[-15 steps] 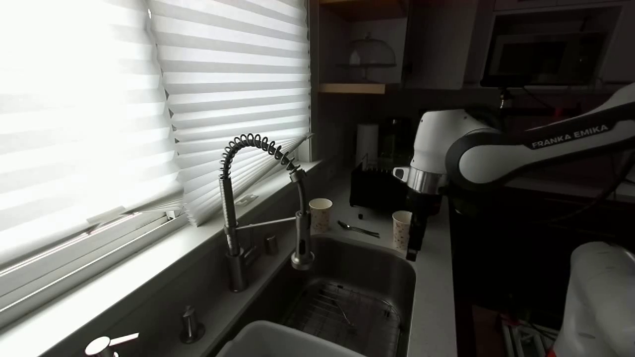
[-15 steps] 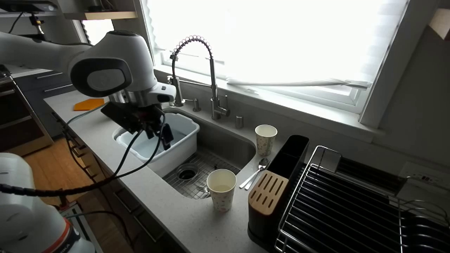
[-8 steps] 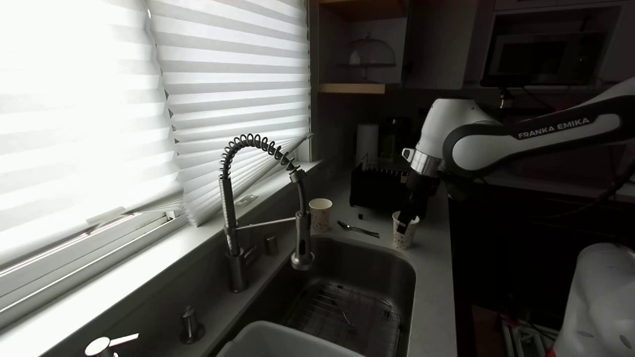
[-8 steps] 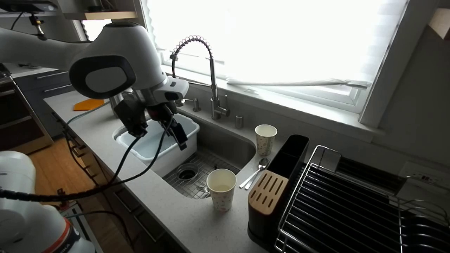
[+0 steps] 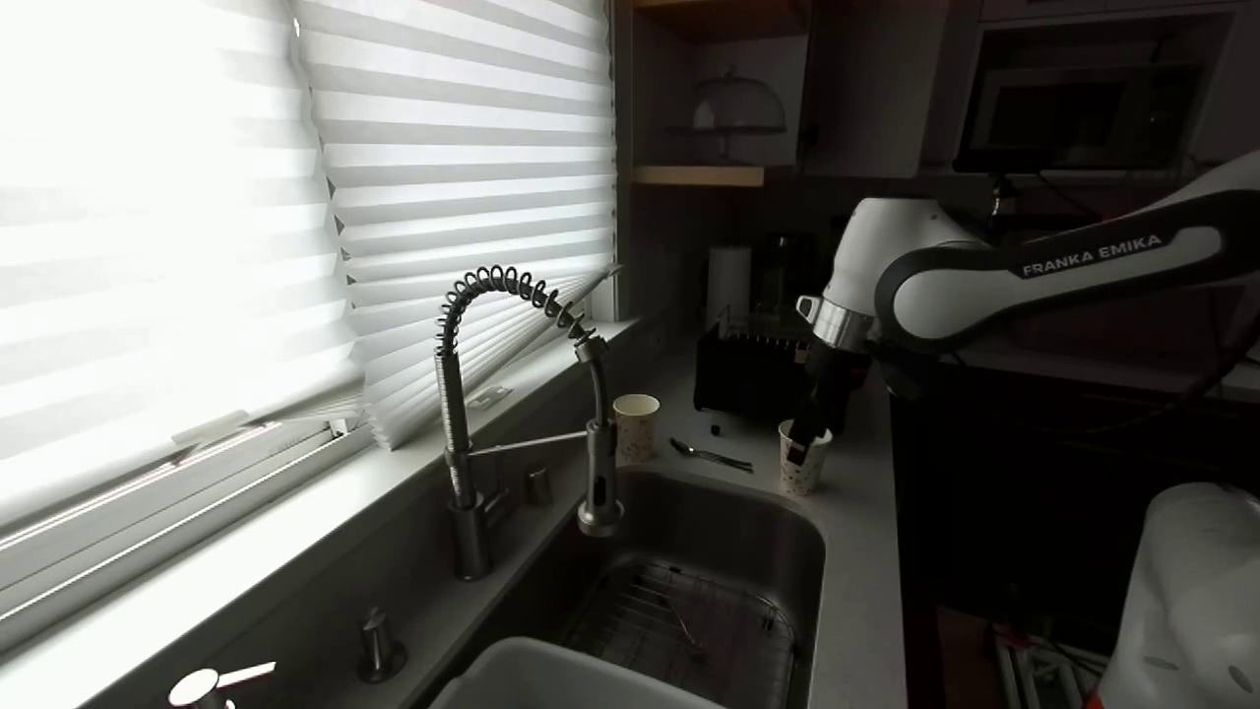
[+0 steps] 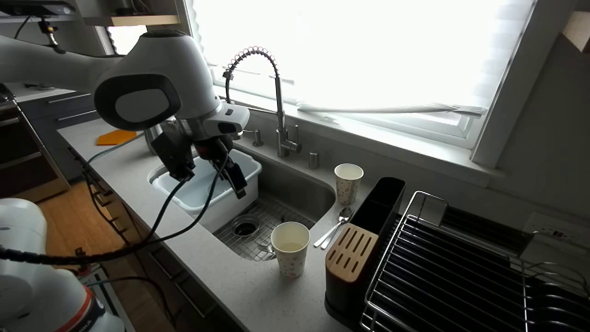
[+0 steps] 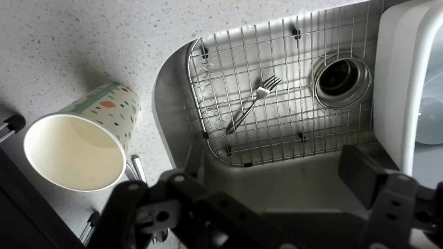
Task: Pour the water out of the two cups into the sink
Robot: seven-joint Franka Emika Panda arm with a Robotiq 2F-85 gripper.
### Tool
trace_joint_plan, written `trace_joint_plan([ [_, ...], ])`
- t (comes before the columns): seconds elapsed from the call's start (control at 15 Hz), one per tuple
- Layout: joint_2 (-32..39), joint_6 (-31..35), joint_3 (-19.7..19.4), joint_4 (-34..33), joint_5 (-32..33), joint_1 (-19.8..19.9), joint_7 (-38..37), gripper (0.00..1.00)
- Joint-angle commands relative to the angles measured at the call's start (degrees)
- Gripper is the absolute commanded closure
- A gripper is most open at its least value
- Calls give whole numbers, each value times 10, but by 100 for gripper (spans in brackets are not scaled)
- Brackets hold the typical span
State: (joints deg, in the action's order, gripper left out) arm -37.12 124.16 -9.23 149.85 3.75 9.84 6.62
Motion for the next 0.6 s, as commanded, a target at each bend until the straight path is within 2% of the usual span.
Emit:
trace_joint_plan([
  [0.0,6,24,29,9,83,56,-67,0],
  [0.27,12,12,24,12,155,118,-137,0],
  [0.53,23,45,-8,16,160,146,-152,0],
])
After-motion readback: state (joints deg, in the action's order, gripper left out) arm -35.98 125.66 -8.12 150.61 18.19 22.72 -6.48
